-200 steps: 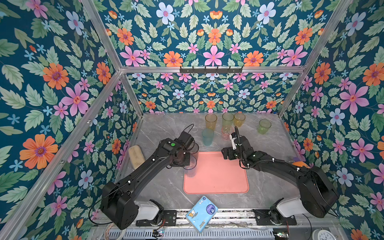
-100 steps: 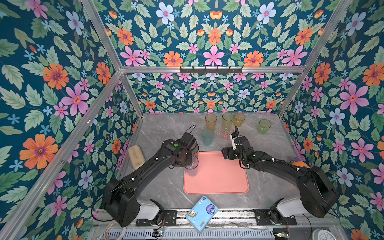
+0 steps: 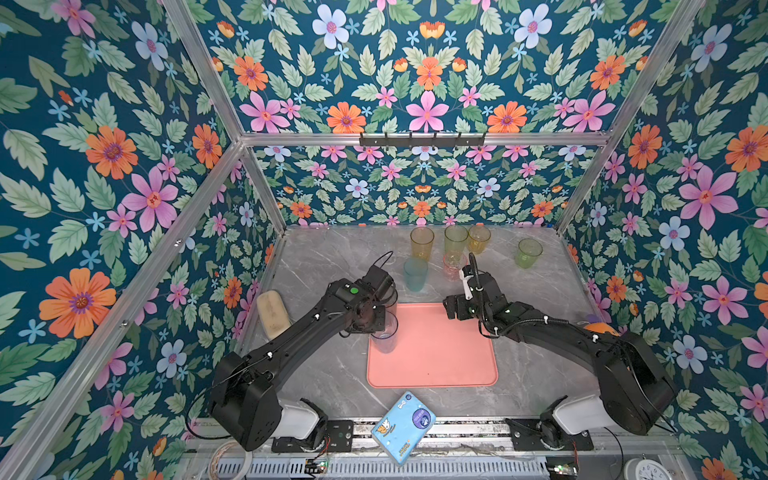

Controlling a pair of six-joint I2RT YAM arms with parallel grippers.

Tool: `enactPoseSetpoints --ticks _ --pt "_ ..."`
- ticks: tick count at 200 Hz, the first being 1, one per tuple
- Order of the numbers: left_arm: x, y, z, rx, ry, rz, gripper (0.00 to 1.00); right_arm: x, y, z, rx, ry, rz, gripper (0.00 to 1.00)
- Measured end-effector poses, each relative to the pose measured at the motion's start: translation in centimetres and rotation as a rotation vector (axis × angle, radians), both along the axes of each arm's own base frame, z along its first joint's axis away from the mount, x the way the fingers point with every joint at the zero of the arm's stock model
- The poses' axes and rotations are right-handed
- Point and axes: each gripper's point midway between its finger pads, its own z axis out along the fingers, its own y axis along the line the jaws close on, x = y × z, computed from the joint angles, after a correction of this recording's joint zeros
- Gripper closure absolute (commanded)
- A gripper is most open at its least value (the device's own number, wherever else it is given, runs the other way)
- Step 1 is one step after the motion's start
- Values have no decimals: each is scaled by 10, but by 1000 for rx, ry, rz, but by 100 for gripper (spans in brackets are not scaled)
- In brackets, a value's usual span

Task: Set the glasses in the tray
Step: 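Lower the light blue glass onto the tray beside the dark grey glass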

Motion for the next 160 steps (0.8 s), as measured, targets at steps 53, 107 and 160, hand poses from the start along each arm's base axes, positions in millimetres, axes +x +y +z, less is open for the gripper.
enactPoseSetpoints --ticks 53,107,160 --pt "0 0 -2 7 7 -2 100 0 0 0 -1 2 0 5" --pt "1 -2 -2 7 8 -4 87 -1 0 -1 -4 7 0 5" --pt "3 -4 4 2 -2 -7 78 -1 1 0 1 8 6 5"
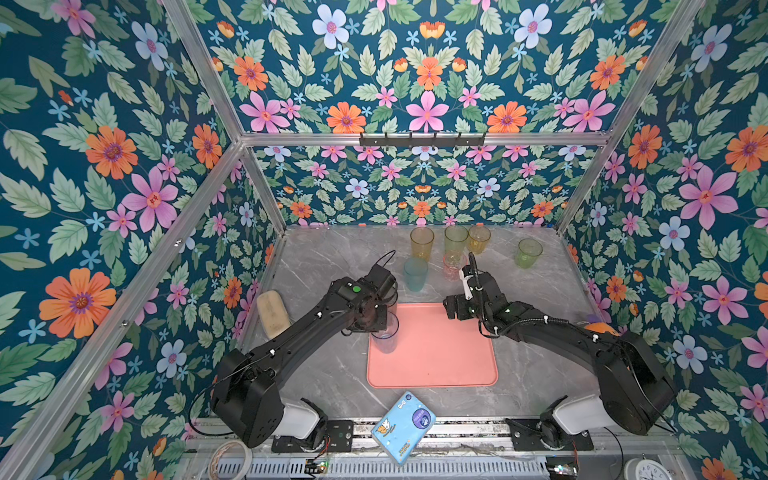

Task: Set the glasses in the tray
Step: 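Lower the light blue glass onto the tray beside the dark grey glass, then open the left gripper and raise it away from the tray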

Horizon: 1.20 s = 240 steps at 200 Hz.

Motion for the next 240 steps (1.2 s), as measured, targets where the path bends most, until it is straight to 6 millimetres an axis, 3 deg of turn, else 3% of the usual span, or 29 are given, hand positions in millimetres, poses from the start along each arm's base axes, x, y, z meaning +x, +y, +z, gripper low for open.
enactPoseSetpoints --ticks 114,159,209,240 --pt "11 7 39 38 -78 -9 72 -2 2 0 7 5 14 5" --pt "21 8 59 53 -125 -13 63 -9 6 0 29 9 48 5" --pt "51 -1 81 55 -199 -12 57 -10 7 1 31 3 64 5" --pt "86 -10 95 31 -259 5 52 -10 7 1 30 1 66 5"
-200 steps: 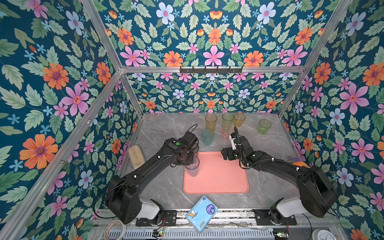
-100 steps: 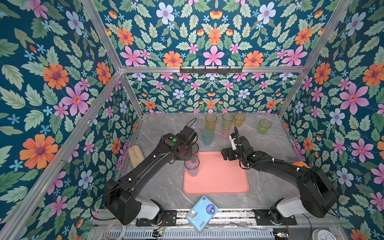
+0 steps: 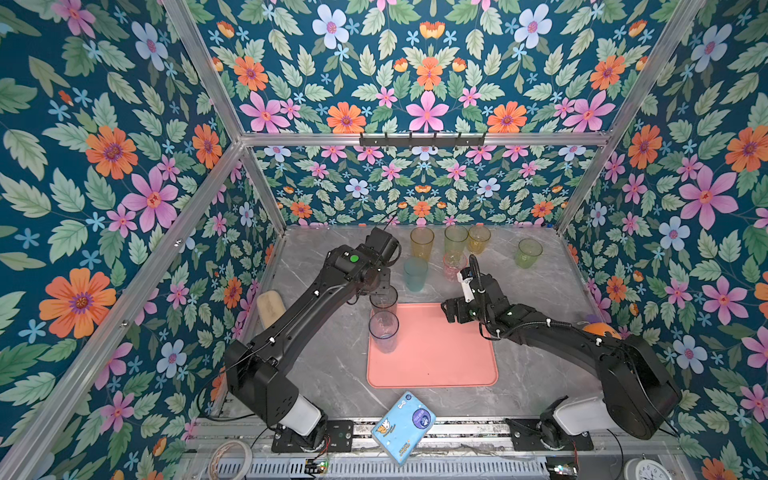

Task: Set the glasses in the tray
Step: 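Open the left gripper and raise it away from the tray, then move the left gripper over the clear glass near the far wall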

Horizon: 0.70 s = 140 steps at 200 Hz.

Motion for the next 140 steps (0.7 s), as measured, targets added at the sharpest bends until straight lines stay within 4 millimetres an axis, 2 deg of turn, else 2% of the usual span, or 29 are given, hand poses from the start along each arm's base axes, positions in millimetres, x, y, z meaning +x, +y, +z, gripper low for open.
enactPoseSetpoints --ticks 31,74,94,114,140 --pt "40 6 9 -45 -53 41 49 0 -1 0 -1 -1 -2 5" --pt "93 29 13 -115 -101 123 44 0 -1 -1 -2 -2 -2 5" --pt "112 40 16 -138 -128 157 37 0 -1 -1 -2 -2 -2 5" --pt "127 41 18 -170 -151 157 32 0 -1 0 -1 -3 -2 5" --pt "144 47 19 -196 -179 166 29 0 -1 2 2 -8 -2 5"
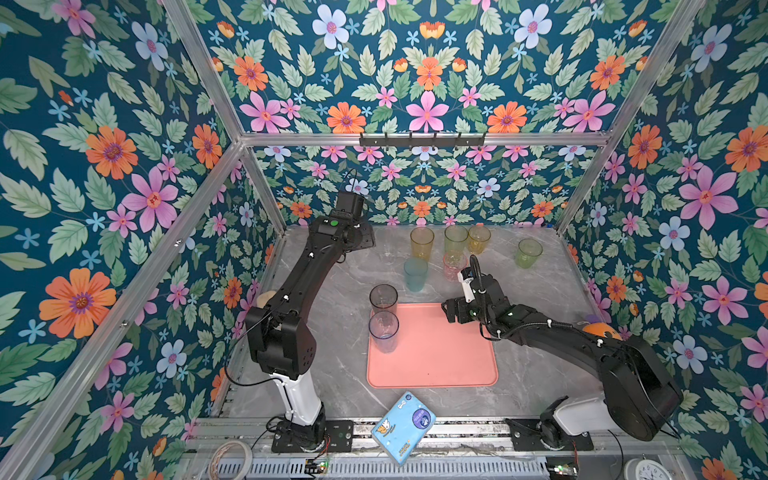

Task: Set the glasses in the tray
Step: 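Move the left gripper over the clear glass near the far wall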

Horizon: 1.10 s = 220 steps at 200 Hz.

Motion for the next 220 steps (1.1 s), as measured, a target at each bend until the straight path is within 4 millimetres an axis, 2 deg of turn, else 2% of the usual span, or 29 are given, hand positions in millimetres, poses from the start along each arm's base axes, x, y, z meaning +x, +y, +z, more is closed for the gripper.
enactPoseSetpoints --ticks 40,122,220 --pt "26 4 -3 -24 -20 14 28 1 1 1 3 -4 0 5" --pt "67 -11 -20 -62 -16 -9 28 2 2 3 10 -14 1 5" --pt "94 -24 -46 -87 10 -25 32 3 0 1 1 -12 -6 5"
